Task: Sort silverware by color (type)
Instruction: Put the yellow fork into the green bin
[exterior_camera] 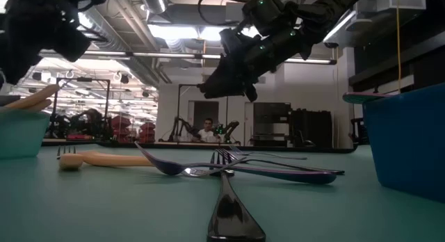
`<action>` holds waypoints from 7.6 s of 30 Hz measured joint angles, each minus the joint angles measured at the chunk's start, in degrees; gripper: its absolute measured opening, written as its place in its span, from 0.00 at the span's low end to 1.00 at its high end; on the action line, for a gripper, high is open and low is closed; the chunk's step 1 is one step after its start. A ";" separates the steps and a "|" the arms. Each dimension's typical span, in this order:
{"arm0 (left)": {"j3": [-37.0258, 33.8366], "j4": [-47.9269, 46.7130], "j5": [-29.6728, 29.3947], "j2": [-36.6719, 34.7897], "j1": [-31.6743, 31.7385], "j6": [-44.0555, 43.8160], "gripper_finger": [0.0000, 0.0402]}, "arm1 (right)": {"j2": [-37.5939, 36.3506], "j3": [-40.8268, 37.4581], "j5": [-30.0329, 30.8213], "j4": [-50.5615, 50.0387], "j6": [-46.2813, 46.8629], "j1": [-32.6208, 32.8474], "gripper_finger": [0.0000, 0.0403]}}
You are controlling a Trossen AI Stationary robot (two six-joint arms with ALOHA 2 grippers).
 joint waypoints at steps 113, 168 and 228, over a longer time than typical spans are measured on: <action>0.04 35.31 -19.73 37.32 -18.08 74.13 0.11 | 0.00 0.01 0.04 -1.18 -0.01 0.00 0.25; 32.80 3.37 -36.73 35.63 -22.37 17.86 0.10 | 0.00 0.04 4.57 -1.20 -0.17 -0.01 0.25; 10.31 -18.51 -31.08 35.67 -51.34 -60.05 0.10 | 0.00 0.04 4.57 -1.16 -0.16 -0.02 0.25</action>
